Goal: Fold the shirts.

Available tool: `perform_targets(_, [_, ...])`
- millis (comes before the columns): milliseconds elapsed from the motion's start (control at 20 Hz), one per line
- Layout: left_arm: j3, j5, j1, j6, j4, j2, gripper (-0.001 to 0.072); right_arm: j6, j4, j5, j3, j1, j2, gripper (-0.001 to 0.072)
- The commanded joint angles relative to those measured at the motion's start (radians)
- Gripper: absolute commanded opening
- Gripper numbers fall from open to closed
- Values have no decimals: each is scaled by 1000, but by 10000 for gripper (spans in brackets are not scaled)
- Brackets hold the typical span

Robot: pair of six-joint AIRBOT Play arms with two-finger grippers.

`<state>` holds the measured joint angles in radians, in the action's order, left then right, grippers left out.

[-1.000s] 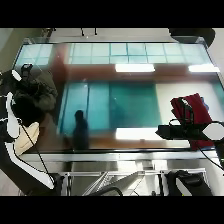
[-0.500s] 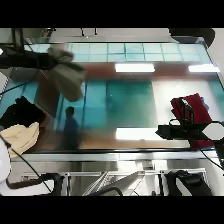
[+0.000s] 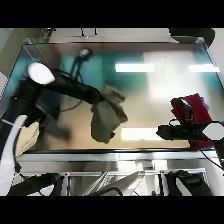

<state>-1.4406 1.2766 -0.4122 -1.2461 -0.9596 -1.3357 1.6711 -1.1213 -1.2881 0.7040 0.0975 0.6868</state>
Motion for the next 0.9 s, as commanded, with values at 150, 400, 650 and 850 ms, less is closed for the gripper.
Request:
perform_targets(150, [88, 26, 11, -73, 10, -65, 618, -25, -3, 13, 1, 0, 2, 27])
perform_targets(400, [246, 213, 164, -113, 10, 61, 617, -81, 5, 78, 4, -2, 78, 324])
perform_targets(650, [715, 47, 190, -129, 23, 312, 618, -310, 137, 110, 4, -1, 316, 325])
perform_targets(850, [961, -257, 94, -120, 169, 391, 618, -626, 411, 241, 4, 0, 490, 468])
